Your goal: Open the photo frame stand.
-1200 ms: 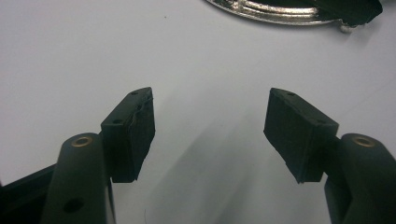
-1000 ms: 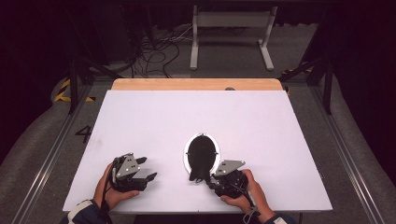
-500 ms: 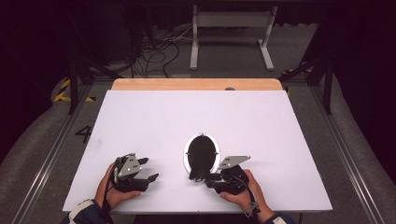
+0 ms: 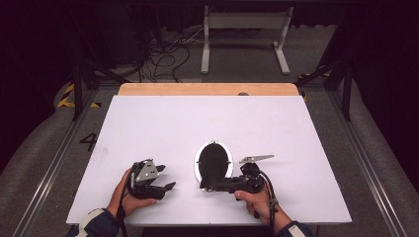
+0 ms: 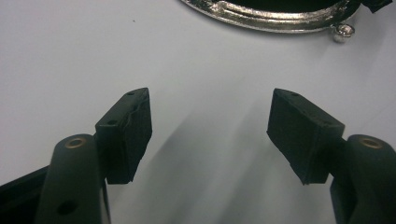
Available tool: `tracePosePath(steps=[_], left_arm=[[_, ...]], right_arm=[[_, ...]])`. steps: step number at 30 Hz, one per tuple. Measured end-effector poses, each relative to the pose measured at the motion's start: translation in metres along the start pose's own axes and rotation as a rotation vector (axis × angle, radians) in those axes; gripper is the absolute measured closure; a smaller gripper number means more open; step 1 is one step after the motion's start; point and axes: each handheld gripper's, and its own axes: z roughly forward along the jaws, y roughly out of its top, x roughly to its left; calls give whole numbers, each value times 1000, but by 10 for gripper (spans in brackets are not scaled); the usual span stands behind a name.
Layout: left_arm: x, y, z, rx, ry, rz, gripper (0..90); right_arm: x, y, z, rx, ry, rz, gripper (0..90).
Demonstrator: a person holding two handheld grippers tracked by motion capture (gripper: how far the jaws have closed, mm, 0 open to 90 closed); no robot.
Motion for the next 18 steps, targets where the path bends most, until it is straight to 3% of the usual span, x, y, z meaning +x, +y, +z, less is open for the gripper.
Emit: tracePosePath(steps=[8,12,14,18], left_arm=[[5,12,14,-2,-8,-6,311],[6,20,24,9,-21,2,312],[6,24,30,18,-29,-3,310],[11,30,37,9,-51,-51,277]], right_arm=[[-10,9,9,-38,88,135,515],[-15,13,14,-72,98,202,525],[-17,15,16,-79,105,219,538],[-19,17,20,-90,100,217,577]])
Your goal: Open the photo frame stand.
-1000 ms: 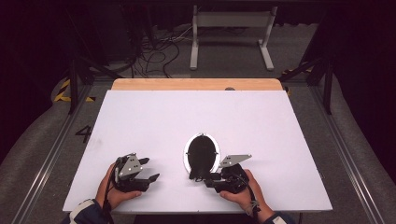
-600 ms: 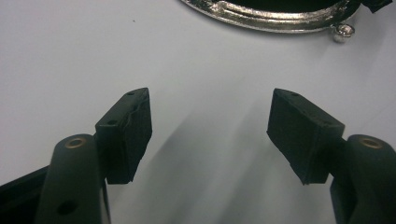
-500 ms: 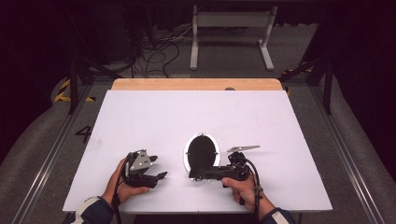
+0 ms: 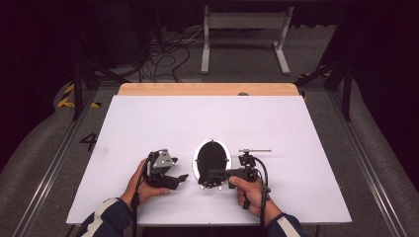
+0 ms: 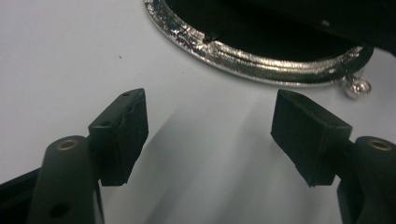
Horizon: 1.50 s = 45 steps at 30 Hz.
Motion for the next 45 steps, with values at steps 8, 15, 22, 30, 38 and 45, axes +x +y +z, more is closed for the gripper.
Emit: tracePosePath(steps=[8,15,22,30,38,45], left_arm=[[9,12,11,-15,-66,-43,249],[12,18,18,-24,-114,-55,229],[18,23,22,-43,-149,-106,214],[26,25,26,-92,-286,-168,248],[25,29,17,-129,-300,-160,412],[22,34,6,-175,-233,-113,555]], right_arm=[[-2,0,-1,-1,21,-80,631],[2,-1,-3,2,24,-178,649],[8,-2,-4,-6,18,-295,652],[16,-4,-5,-2,13,-401,670],[18,-4,-8,2,12,-430,697],[16,-2,-14,-26,-16,-416,740]])
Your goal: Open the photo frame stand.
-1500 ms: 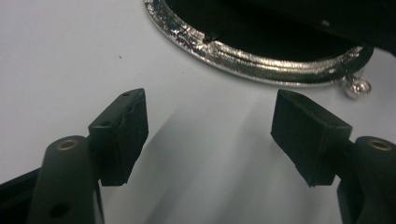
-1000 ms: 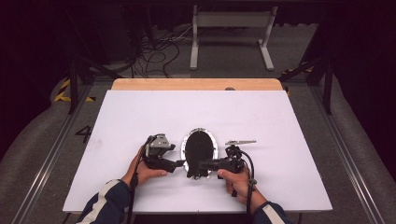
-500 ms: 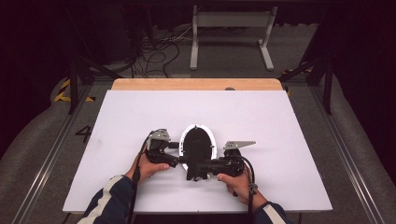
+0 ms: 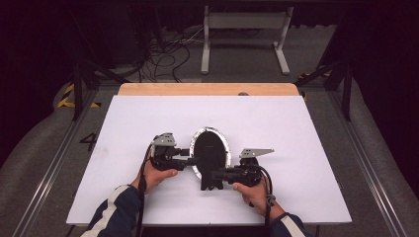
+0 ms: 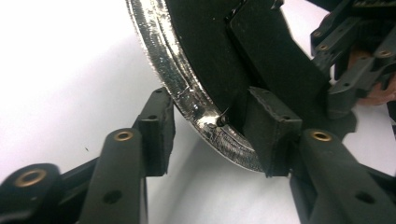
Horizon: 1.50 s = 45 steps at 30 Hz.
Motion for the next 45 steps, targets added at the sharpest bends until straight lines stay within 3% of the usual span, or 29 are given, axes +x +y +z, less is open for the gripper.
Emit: tracePosePath(steps=[10,14,16,20,23,34,45], left_arm=[[-9,12,-6,-71,7,69,666],[-11,13,0,-40,-31,88,674],[-14,14,2,-21,-5,102,655],[-13,13,3,-10,1,106,639],[-19,11,8,34,42,147,598],[-23,11,8,41,60,189,592],[-30,16,11,20,139,256,604]], right_arm=[[-8,1,-3,-6,-54,24,747],[-7,2,-4,-9,-77,10,752],[-7,3,-4,-7,-76,6,752],[-8,3,-4,-10,-81,4,750],[-7,3,-4,-10,-90,-2,750],[-3,4,-7,0,-109,-22,751],[-4,7,-8,-8,-132,-23,757]])
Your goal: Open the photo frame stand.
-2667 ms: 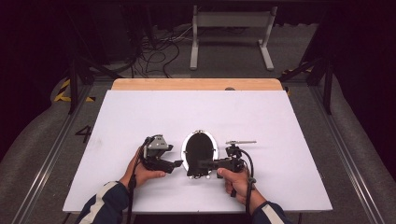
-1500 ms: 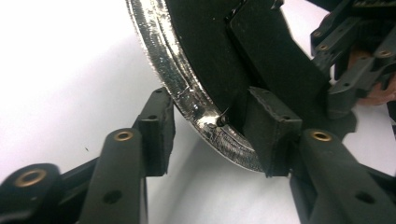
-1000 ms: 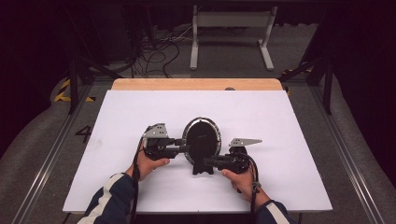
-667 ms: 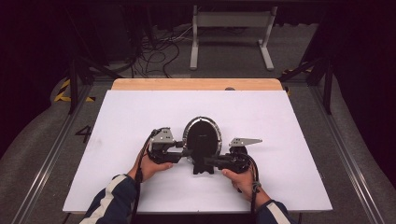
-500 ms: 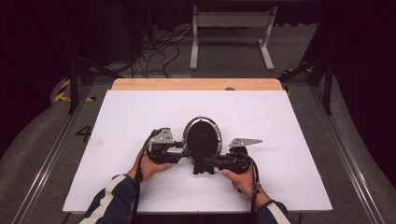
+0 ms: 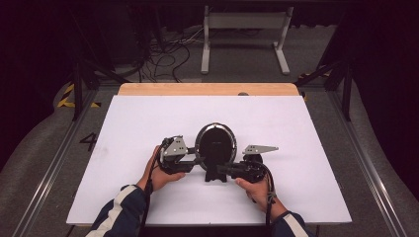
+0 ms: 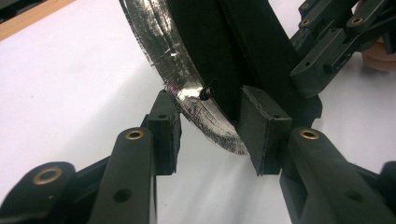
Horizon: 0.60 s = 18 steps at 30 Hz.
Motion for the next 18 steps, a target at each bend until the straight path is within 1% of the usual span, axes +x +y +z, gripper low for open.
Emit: tracePosePath(steps=[8,9,15,16,18], left_arm=[[3,2,3,-6,12,1,615],[3,3,4,-8,21,4,617],[4,3,5,-16,25,-6,623],[4,3,6,-18,36,-4,625],[4,3,6,-24,43,-4,628]], right_arm=[[-1,2,0,-5,-7,7,756],[-2,2,0,-6,-13,8,757],[-1,2,0,-6,-25,-1,762],[-1,3,0,-7,-26,-3,762],[-1,3,0,-7,-28,-2,762]])
